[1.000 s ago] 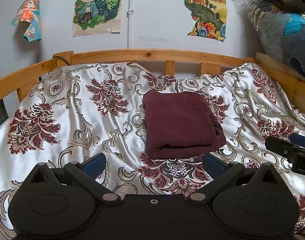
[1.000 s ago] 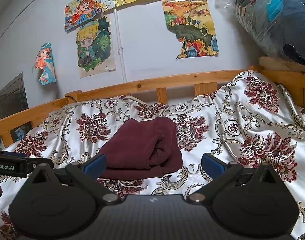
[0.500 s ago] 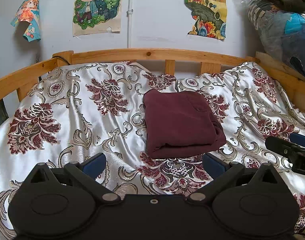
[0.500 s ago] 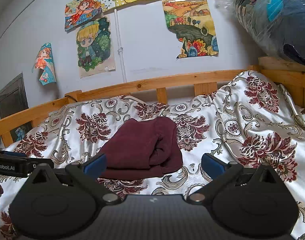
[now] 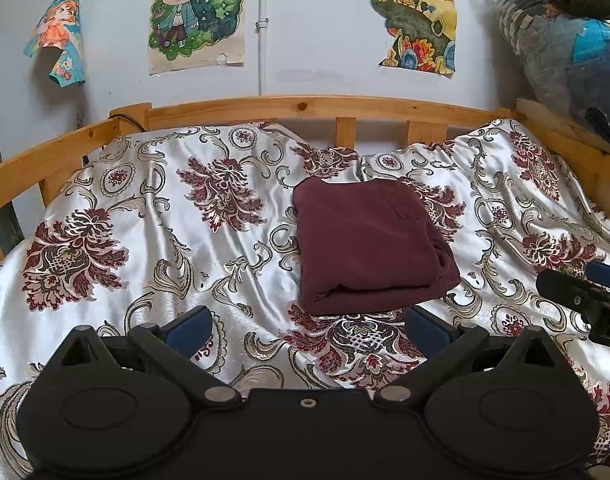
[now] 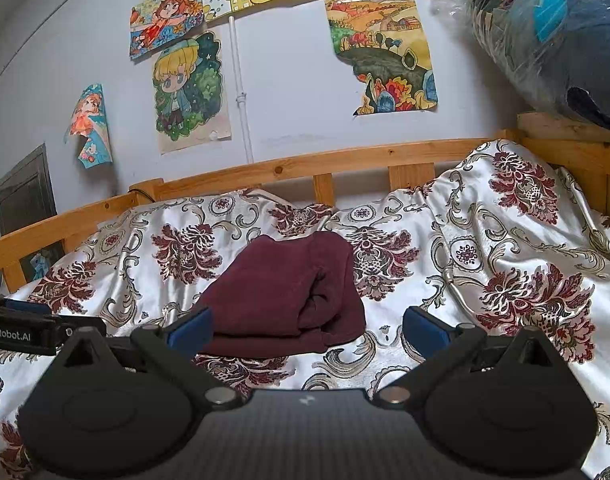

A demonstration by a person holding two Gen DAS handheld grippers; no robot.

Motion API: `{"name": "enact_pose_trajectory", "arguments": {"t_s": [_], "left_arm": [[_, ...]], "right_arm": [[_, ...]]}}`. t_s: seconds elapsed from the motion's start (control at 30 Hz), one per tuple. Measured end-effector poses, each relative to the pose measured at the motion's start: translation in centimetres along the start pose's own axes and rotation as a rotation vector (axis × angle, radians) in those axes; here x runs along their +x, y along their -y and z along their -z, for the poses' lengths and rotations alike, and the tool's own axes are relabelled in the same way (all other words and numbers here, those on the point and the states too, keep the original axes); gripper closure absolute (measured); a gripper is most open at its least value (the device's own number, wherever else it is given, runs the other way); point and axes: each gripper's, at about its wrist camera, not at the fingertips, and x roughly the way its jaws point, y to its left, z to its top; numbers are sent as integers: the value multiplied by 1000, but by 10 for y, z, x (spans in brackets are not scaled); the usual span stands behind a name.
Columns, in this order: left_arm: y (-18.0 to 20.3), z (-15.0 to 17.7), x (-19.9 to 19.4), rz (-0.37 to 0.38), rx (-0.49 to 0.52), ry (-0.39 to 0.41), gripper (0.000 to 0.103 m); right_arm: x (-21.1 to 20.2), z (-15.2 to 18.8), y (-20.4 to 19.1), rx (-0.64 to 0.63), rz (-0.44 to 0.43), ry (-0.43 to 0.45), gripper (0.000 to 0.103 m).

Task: Fold small clothes

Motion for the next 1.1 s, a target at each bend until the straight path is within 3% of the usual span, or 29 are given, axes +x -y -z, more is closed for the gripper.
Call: {"name": "enact_pose_trajectory", "arguments": {"t_s": [1.1], "left_arm": [[-3, 0, 1, 14, 5, -6, 1]], "right_arm": [[1, 1, -1, 2, 1, -2, 0]]}}
